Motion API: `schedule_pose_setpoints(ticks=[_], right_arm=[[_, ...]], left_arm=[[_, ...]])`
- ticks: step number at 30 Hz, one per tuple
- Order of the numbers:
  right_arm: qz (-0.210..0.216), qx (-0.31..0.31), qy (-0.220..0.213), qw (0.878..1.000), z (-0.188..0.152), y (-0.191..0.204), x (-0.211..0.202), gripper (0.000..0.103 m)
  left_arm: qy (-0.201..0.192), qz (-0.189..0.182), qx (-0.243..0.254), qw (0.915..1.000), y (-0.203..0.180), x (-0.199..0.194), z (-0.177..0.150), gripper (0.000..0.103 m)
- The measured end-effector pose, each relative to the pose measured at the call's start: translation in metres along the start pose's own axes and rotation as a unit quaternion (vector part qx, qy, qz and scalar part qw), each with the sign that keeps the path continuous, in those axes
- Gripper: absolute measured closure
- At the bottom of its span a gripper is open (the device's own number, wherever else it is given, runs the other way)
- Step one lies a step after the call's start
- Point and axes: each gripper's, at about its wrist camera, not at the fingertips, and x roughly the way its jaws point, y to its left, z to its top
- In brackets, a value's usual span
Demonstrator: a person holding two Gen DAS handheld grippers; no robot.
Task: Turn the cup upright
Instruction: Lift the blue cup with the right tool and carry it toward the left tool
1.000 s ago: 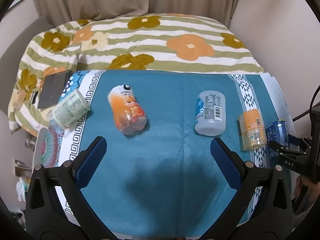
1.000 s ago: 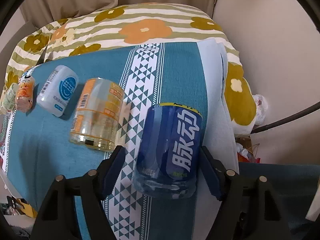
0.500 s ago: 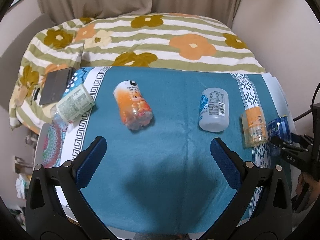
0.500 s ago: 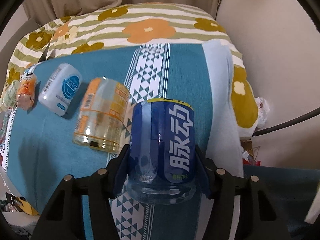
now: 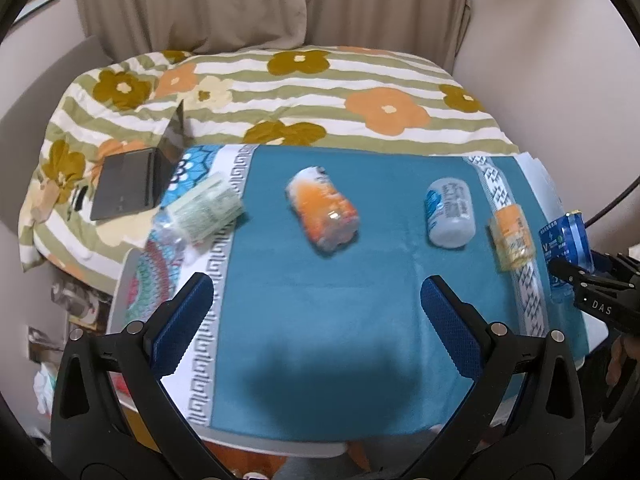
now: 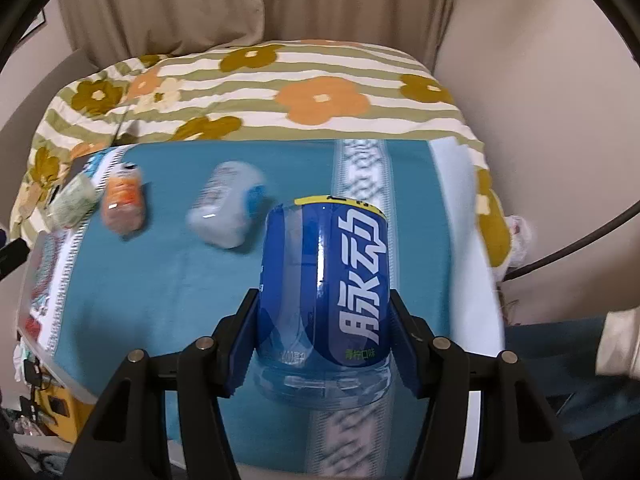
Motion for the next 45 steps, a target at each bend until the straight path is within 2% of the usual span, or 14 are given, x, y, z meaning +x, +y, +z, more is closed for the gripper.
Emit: schedule_pose_setpoints(ticks=[7, 15, 22, 34, 36, 38, 43, 45], right_arm=[[0.027, 0.015, 0.006, 0.999, -0.016, 0.061, 0.008, 0.047], [0.055, 0.036, 0.036, 0.997, -0.034, 0.113, 0.053, 0.047], [0.061, 0.047, 0.045, 0.996, -0.039, 0.126, 0.075, 0.047], [0.059, 0.058, 0.037, 0.996, -0.037, 0.124, 0.076, 0.046], [0.065, 0.058, 0.035, 0.996, -0.037, 0.124, 0.076, 0.039], [0.066, 0.056, 0.03, 0.996, -0.037, 0.124, 0.075, 0.017], [0.071, 0.049, 0.015, 0.996, -0.037, 0.125, 0.07, 0.015], [0.073, 0.047, 0.012, 0.996, -0.038, 0.125, 0.069, 0.006]], left_arm=[[0.005, -0.001, 0.001, 1.0, 0.046, -0.009, -0.024, 0.0], [0.035, 0.008, 0.012, 0.9993, 0.077, 0.006, -0.049, 0.0], [0.051, 0.007, 0.008, 0.9987, 0.087, 0.021, -0.056, 0.0], [0.051, -0.001, 0.018, 0.9985, 0.077, 0.028, -0.049, 0.0], [0.051, -0.001, 0.017, 0.9986, 0.077, 0.028, -0.048, 0.0], [0.05, -0.001, 0.016, 0.9986, 0.077, 0.027, -0.047, 0.0], [0.045, -0.002, 0.016, 0.9988, 0.073, 0.022, -0.045, 0.0], [0.043, -0.002, 0.019, 0.9989, 0.072, 0.02, -0.043, 0.0]])
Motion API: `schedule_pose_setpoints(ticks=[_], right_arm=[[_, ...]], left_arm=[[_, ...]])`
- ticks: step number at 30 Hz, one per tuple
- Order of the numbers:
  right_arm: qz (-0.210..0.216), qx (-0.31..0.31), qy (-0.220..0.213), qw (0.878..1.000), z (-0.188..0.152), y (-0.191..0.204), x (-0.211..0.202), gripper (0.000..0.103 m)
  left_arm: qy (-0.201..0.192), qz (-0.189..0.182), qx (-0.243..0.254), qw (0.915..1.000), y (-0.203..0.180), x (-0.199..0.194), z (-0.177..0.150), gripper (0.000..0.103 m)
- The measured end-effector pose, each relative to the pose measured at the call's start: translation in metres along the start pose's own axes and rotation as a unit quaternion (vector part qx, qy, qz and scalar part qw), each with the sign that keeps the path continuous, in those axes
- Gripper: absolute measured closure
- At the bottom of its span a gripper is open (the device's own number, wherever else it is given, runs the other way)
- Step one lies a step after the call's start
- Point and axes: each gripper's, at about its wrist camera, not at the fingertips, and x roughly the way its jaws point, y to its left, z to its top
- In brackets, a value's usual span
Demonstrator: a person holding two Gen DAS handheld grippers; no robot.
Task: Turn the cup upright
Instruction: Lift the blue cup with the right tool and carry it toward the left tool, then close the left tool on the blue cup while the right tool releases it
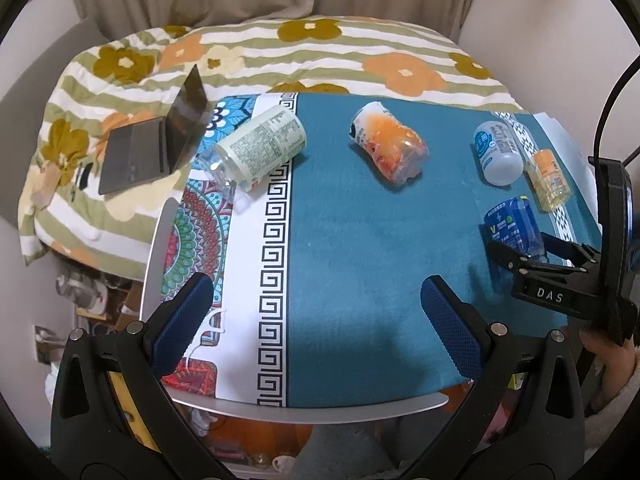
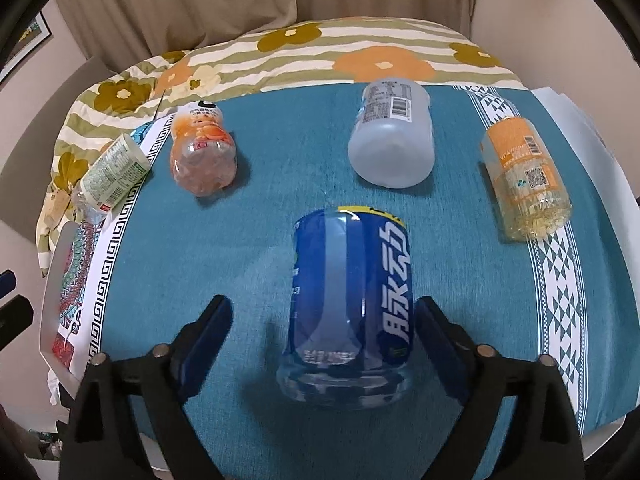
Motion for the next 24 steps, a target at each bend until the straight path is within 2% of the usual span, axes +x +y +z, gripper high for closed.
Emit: schedule_pose_setpoints(ticks=[1, 7, 13, 16, 19, 24], right_arm=[[0.003, 0.0, -0.004, 1.0, -0.001, -0.001, -0.002, 0.002], [0.01, -0.002, -0.013, 1.0, 0.0, -0.003, -0.009, 0.002], [0.035, -0.006, -0.018, 0.999, 0.005, -0.018, -0.027, 0.002], [0.041, -0.018, -0.018, 0.999, 0.009, -0.031, -0.039, 0.002], [0.047, -0.022, -0.016, 0.999, 0.013, -0.051, -0.054, 0.002], [0.028, -0.014, 0.008, 0.999, 0.021, -0.095, -0.076, 0.002]], left_arm=[[-0.001, 0.0, 0.001, 1.0, -0.001, -0.001, 0.001, 0.0], [-0.005, -0.001, 0.002, 1.0, -0.006, -0.007, 0.007, 0.0], [-0.013, 0.013, -0.009, 0.9998, -0.022, -0.02, 0.019, 0.0], [-0.008, 0.012, -0.009, 0.9999, -0.041, -0.023, 0.028, 0.0], [0.003, -0.007, -0.004, 1.0, -0.067, -0.021, 0.038, 0.0], [0.044, -0.039, 0.012, 0.9982, -0.127, -0.003, 0.055, 0.0]])
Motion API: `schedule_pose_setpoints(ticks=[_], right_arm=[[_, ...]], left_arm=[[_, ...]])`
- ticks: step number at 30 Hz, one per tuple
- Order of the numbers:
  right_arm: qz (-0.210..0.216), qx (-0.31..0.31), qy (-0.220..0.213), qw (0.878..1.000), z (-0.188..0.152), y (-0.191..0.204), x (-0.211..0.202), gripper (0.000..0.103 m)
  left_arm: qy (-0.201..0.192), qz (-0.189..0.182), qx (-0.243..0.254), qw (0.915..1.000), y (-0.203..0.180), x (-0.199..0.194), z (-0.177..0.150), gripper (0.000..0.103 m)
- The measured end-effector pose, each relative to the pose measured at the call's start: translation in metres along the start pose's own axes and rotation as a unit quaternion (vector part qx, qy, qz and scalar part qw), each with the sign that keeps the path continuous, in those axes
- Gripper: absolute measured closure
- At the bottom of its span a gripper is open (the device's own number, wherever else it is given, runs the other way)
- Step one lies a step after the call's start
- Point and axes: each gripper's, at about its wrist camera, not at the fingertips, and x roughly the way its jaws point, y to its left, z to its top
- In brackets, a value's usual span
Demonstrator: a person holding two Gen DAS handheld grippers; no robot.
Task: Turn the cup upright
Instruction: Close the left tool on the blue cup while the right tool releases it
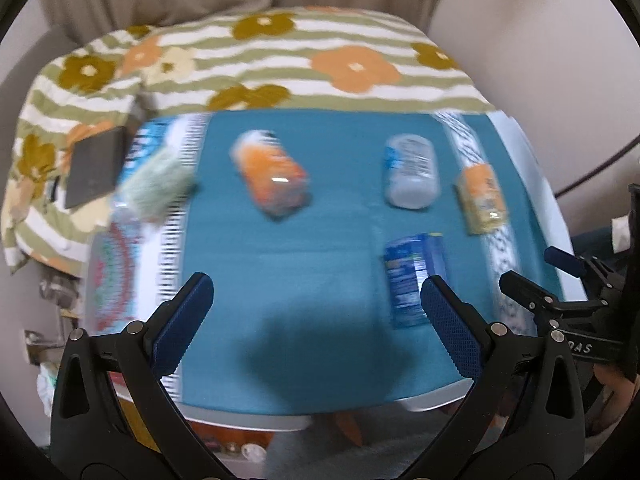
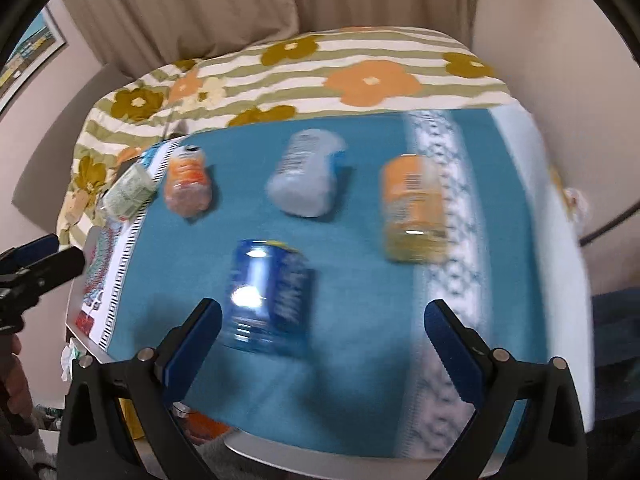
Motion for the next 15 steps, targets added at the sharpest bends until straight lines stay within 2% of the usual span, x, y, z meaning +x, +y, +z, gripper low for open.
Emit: schedule_pose_setpoints(ticks=[3, 7, 10, 15], right_arm=[[-0.002, 0.003, 0.01, 1.0, 0.002, -0.023, -0.008, 0.002], [-0.025, -0.022, 0.002, 0.999, 0.001, -0.044, -0.014, 0.002], [-0.018, -0.029, 0.008, 0.999, 0.003, -0.058, -0.01, 0.002], [0.003, -0.02, 0.025, 0.999, 0.005, -0.082, 0.002, 0.002]], left_arm=[[0.041, -0.001, 0.003, 0.9992, -0.033, 0.022, 0.011, 0.0], [0.089, 0.006, 0.005, 0.996, -0.064, 0.053, 0.02, 0.0], [0.117, 0.014, 0.003, 0.9931, -0.076, 0.073, 0.023, 0.0], [0.162, 0.011, -0.039, 0.9859, -0.078, 0.105, 0.025, 0.0]])
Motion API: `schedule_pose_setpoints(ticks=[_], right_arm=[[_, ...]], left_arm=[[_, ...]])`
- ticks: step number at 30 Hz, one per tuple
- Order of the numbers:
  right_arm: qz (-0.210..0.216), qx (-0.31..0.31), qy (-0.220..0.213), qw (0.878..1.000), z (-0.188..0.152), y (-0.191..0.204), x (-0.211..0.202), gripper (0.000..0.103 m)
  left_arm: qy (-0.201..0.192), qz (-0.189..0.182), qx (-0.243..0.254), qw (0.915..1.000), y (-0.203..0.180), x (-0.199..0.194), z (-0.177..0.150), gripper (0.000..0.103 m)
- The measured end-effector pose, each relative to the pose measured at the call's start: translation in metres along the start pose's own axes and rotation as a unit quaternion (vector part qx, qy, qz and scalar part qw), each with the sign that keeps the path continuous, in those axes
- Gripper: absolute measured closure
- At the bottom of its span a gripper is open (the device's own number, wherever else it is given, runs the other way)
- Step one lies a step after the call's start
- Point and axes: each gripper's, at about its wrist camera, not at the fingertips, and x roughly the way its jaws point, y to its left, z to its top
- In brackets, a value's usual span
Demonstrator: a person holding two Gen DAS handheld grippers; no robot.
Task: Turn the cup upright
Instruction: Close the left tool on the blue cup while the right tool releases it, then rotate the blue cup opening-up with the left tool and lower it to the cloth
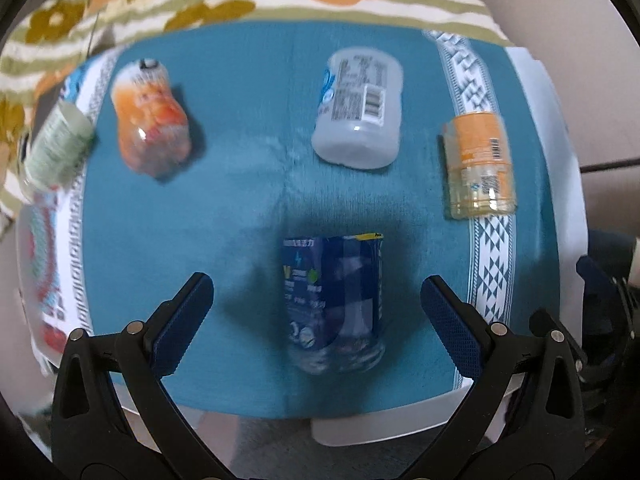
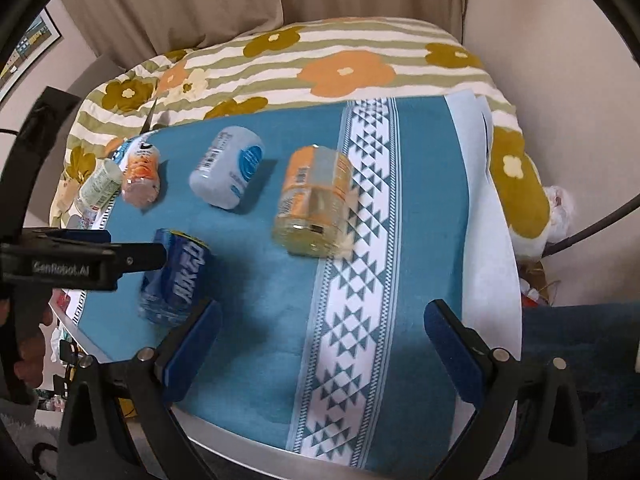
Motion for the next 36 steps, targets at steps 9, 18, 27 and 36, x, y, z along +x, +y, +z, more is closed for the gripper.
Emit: schedule_pose_setpoints(ticks=[9, 18, 27, 36], right_arm=[[0.008, -0.001, 0.017, 1.0, 0.003, -0.024, 0.02, 0.002], [0.015, 0.013, 0.023, 1.0, 0.009, -0.035, 0.029, 0.002], [0.011, 0.022, 0.008, 1.0, 0.01, -0.029, 0.021, 0.002], [0.005, 0.007, -0.02, 1.0, 0.005, -0.008, 0.001, 0.002]], left_arm=[[0.046, -0.005, -0.029, 0.9985, -0.004, 0.033, 0.012, 0.008], [0.069, -0.022, -0.037, 0.9967, 0.0, 0.043, 0.009, 0.034], [0.035, -0.05, -0.027, 0.9978, 0.013, 0.016, -0.001, 0.035], [-0.14, -0.034, 0.04, 0.9888, 0.015, -0.027, -0.032, 0.036]])
